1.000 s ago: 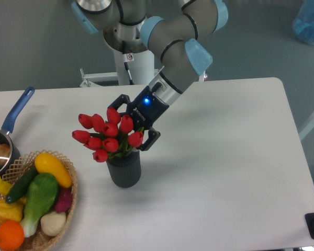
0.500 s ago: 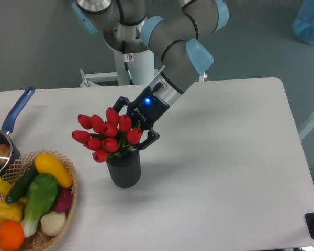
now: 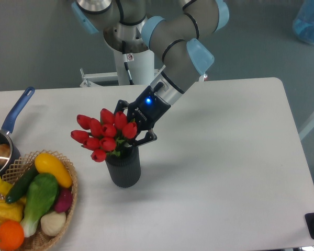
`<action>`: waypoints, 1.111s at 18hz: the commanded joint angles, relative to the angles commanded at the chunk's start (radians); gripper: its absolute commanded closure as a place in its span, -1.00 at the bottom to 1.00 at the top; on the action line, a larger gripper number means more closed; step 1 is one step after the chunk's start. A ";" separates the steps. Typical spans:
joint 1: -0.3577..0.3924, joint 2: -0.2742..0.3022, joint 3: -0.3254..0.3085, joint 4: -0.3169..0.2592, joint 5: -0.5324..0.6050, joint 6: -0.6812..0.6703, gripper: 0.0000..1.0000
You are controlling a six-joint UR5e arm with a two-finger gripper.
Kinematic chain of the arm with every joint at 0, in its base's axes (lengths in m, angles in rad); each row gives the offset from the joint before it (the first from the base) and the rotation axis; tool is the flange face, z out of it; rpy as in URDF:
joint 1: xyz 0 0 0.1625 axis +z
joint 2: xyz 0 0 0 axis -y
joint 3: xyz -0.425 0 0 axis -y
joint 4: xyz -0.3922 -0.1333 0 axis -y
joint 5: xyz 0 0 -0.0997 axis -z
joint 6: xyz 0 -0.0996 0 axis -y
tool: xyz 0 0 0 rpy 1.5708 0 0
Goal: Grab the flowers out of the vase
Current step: 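Close the gripper on the tulip stems, then lift the gripped tulips up out of the black vase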
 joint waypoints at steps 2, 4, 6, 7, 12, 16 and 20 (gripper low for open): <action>0.002 0.000 0.000 0.000 0.000 0.000 0.26; 0.002 0.000 0.000 0.002 0.000 0.000 0.26; 0.003 0.000 0.002 0.000 0.000 0.002 0.26; 0.006 0.000 0.005 0.000 -0.003 0.000 0.26; 0.026 0.018 0.012 -0.002 -0.054 -0.008 0.26; 0.047 0.040 0.028 -0.006 -0.103 -0.038 0.26; 0.064 0.058 0.057 -0.006 -0.170 -0.118 0.26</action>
